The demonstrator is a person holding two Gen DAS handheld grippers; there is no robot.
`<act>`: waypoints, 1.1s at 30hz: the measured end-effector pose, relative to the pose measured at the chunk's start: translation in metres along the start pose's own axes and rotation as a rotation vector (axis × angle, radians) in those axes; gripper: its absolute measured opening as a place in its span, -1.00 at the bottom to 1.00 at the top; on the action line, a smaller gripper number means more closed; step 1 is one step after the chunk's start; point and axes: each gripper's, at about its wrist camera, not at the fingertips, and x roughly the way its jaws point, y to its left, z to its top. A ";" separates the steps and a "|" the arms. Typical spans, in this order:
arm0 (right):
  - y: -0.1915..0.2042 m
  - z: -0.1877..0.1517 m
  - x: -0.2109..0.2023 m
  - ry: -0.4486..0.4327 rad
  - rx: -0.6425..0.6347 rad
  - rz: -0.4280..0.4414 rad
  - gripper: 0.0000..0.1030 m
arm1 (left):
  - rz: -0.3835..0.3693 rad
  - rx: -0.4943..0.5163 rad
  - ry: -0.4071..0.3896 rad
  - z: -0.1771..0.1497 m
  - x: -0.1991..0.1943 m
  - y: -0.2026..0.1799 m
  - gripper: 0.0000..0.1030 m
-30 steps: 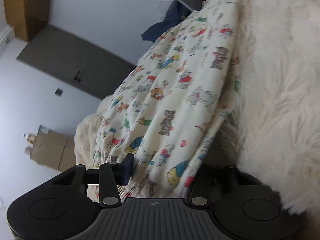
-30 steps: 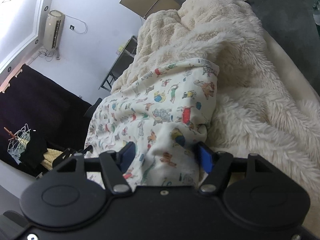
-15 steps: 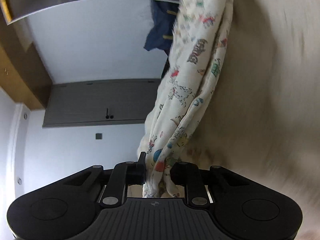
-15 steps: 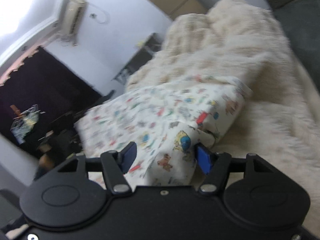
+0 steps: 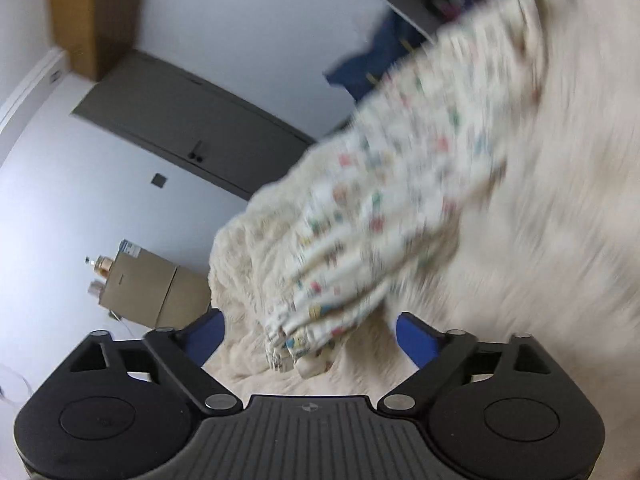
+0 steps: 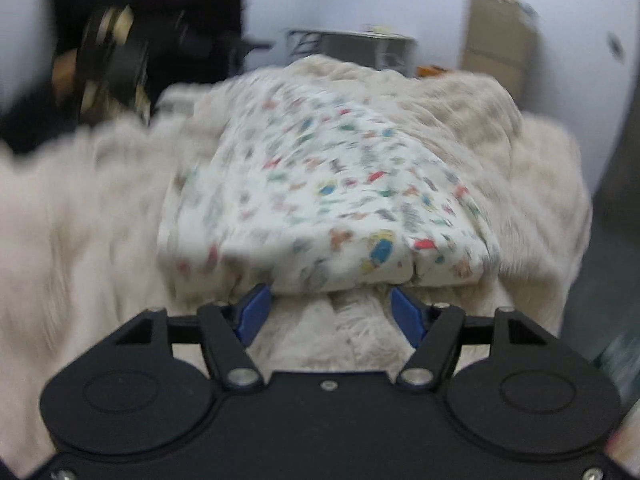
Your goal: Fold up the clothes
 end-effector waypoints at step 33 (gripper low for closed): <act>0.128 0.107 -0.022 -0.255 -0.563 -0.002 0.02 | 0.107 -0.118 -0.234 0.139 -0.022 -0.106 -0.62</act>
